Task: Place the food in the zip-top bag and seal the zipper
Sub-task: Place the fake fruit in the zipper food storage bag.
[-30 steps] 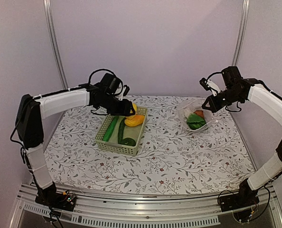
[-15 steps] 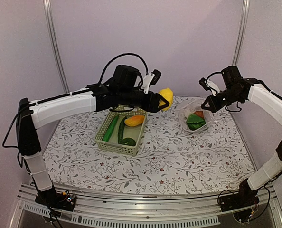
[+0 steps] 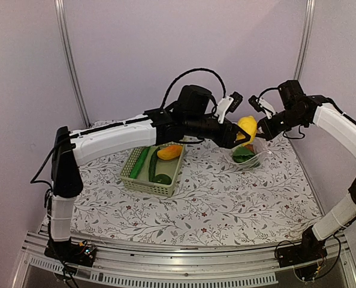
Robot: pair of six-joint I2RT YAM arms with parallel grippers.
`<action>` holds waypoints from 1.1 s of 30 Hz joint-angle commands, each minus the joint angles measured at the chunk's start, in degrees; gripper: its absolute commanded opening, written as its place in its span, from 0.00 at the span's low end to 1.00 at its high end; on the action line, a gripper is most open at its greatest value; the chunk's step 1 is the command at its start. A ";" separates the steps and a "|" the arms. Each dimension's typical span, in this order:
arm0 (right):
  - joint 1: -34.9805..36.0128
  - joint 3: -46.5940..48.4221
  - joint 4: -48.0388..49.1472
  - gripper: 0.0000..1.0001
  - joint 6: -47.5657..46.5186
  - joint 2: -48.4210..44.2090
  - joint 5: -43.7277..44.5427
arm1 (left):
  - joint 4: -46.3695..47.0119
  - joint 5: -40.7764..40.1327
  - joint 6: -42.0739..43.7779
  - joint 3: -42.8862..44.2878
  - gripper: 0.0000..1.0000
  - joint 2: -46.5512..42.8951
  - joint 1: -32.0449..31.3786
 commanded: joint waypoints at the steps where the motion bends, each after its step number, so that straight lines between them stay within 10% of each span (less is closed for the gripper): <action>1: 0.40 0.89 -0.93 0.00 0.33 -1.35 -1.70 | -4.73 -2.21 -2.49 4.96 0.45 4.82 -0.34; 9: 0.61 4.00 -3.72 0.00 0.66 -2.22 -3.56 | -9.11 -10.50 1.98 7.97 0.49 8.31 -0.25; 18: 0.72 6.02 -4.56 0.00 0.71 -1.49 -4.57 | -9.56 -40.87 8.73 18.66 0.91 16.51 -0.94; 33: 0.67 5.52 -3.77 0.00 1.01 -0.32 -2.03 | 17.70 -28.29 11.67 -10.28 1.00 -11.66 -5.83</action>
